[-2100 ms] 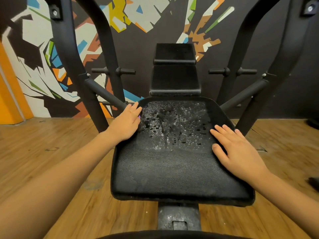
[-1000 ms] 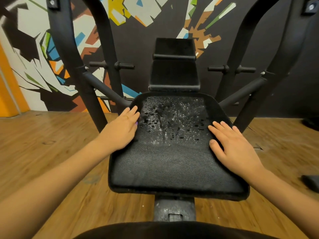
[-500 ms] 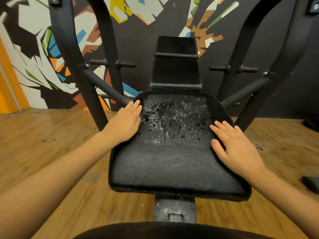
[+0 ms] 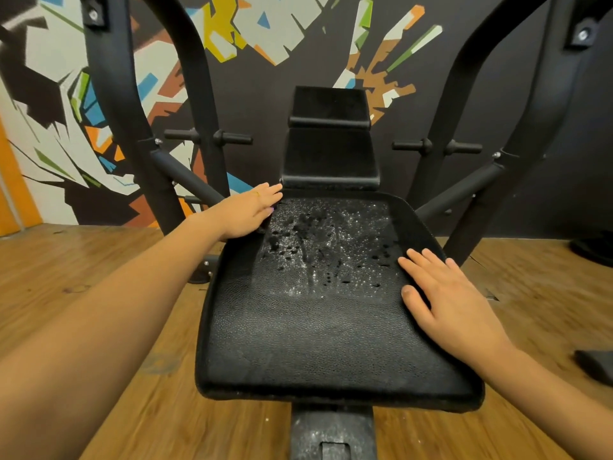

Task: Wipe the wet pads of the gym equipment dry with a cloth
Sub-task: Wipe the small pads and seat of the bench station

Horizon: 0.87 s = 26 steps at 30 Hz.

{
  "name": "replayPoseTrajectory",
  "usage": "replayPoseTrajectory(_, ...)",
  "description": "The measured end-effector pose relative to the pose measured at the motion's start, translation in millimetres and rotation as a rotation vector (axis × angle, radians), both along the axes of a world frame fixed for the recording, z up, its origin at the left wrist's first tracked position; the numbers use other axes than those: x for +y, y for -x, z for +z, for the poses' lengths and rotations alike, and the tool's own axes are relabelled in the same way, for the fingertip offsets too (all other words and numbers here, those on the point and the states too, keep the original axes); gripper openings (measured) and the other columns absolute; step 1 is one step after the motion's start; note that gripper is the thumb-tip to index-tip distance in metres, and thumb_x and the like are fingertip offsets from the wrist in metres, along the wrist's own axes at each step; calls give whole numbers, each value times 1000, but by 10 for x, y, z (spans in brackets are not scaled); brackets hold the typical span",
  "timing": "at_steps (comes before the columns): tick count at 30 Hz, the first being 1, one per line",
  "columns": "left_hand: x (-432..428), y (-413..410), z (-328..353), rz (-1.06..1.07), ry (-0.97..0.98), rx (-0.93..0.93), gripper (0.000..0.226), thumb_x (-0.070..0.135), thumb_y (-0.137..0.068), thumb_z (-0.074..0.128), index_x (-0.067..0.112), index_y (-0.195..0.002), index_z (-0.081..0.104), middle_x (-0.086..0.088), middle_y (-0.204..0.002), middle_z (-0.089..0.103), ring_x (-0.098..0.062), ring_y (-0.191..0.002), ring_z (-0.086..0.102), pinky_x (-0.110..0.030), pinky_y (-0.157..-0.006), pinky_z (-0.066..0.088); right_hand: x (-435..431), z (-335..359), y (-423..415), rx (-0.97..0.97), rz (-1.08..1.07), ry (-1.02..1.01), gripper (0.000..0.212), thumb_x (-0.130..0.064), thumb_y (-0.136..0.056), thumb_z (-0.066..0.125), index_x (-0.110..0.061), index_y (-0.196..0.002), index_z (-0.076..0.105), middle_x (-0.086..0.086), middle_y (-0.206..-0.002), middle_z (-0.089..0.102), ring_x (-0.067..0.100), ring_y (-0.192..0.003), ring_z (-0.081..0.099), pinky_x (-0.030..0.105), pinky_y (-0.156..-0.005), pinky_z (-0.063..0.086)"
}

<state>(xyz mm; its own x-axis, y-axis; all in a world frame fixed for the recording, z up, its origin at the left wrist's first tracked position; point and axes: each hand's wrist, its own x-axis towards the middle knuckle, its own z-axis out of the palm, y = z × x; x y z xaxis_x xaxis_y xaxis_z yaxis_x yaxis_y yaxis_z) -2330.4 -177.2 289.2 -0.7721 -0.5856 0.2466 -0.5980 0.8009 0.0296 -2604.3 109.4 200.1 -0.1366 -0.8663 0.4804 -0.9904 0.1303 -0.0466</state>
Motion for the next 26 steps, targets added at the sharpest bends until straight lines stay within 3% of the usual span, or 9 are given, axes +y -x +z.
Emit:
replayPoseTrajectory(4,-34,-61,-6,-17,-6,-51,52,21,-111,34,19,-160,21,12,-168,5,-12,-155,2,-33,-123,5,0,-5,18,-12,2,-6,71,-59,-95,16,-28,-155,38,-8,-163,31,11,-153,17,32,-124,4)
replayPoseTrajectory(7,-130,-16,51,-40,32,-105,52,19,-110,35,20,-160,20,11,-168,6,-13,-155,2,-37,-126,9,-18,-7,31,-35,9,5,71,-61,-94,17,-29,-155,39,-10,-162,30,8,-153,16,31,-123,3)
replayPoseTrajectory(12,-388,159,254,-124,183,-249,57,11,-108,38,22,-161,20,11,-168,10,-13,-156,1,-31,-123,10,-21,-4,42,-73,13,-1,74,-65,-91,13,-36,-156,31,-18,-162,19,1,-152,7,26,-122,-3)
replayPoseTrajectory(17,-453,333,373,-249,351,-430,74,-3,-101,45,24,-161,13,15,-166,-3,-13,-155,-4,-38,-126,14,-30,3,41,-80,10,-4,74,-67,-90,11,-39,-156,29,-23,-161,15,-3,-152,2,24,-123,-5)
replayPoseTrajectory(21,-518,239,365,-231,375,-446,85,-6,-98,49,29,-162,5,20,-159,-17,-11,-155,-6,-36,-125,14,-25,-1,37,-82,9,-3,74,-67,-90,11,-39,-155,31,-23,-162,16,-4,-151,1,23,-122,-6)
replayPoseTrajectory(26,-525,196,321,-244,355,-430,90,-8,-97,44,35,-158,-7,18,-162,-21,-7,-153,-9,-35,-125,16,-29,-12,34,-76,1,15,72,-67,-91,11,-40,-155,31,-25,-161,15,-5,-151,1,21,-122,-7)
